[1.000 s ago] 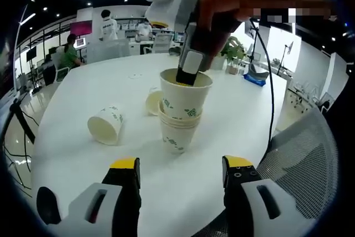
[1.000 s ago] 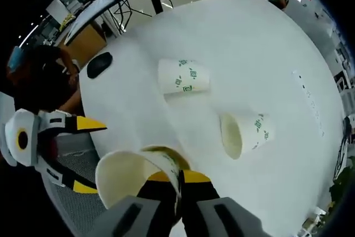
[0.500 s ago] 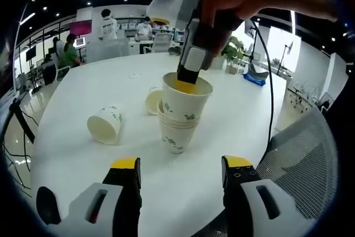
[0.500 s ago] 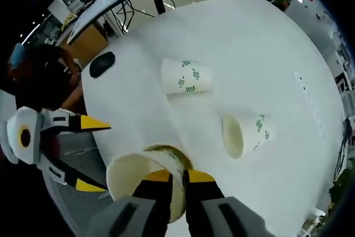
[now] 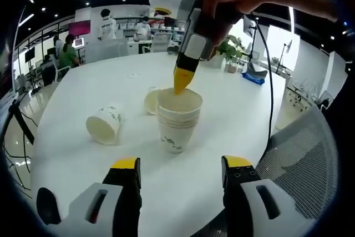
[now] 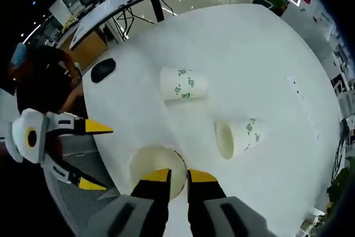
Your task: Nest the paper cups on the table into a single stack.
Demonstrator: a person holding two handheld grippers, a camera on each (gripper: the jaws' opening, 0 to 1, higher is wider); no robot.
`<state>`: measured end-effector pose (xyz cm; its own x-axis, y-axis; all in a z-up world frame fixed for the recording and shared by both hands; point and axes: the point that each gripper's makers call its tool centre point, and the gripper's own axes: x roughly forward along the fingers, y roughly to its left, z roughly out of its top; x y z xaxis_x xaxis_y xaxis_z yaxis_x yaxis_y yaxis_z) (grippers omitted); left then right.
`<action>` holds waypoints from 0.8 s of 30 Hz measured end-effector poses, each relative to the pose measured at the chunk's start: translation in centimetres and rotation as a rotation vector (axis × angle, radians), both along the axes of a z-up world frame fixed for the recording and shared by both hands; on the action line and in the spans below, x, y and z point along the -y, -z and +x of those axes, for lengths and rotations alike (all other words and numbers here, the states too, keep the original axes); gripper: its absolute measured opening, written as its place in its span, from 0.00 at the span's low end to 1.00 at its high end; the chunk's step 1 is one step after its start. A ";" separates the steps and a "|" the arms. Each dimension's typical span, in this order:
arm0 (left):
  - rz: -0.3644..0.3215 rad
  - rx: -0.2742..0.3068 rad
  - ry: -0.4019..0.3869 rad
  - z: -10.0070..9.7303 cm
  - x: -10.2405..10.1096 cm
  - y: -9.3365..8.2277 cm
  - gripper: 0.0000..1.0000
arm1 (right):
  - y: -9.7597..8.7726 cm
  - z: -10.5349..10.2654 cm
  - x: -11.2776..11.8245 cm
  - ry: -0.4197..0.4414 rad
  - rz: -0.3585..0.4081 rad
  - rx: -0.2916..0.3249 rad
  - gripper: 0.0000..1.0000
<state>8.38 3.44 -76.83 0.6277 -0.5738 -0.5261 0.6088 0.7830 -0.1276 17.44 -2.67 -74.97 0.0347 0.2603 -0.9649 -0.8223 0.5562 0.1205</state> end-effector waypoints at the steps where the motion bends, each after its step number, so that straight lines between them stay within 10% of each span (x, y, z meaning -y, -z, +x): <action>1: 0.000 0.000 0.001 0.0 0.0 0.0 0.58 | -0.1 0.1 0.2 0.008 0.003 0.004 0.09; 24: -0.005 0.000 -0.005 -0.1 -0.1 0.0 0.58 | -1.0 2.7 2.8 0.154 0.102 0.181 0.25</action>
<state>8.31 3.55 -76.81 0.6304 -0.5733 -0.5234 0.6052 0.7852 -0.1311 20.18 -5.43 -73.99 0.2509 0.3342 -0.9085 -0.7419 0.6692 0.0413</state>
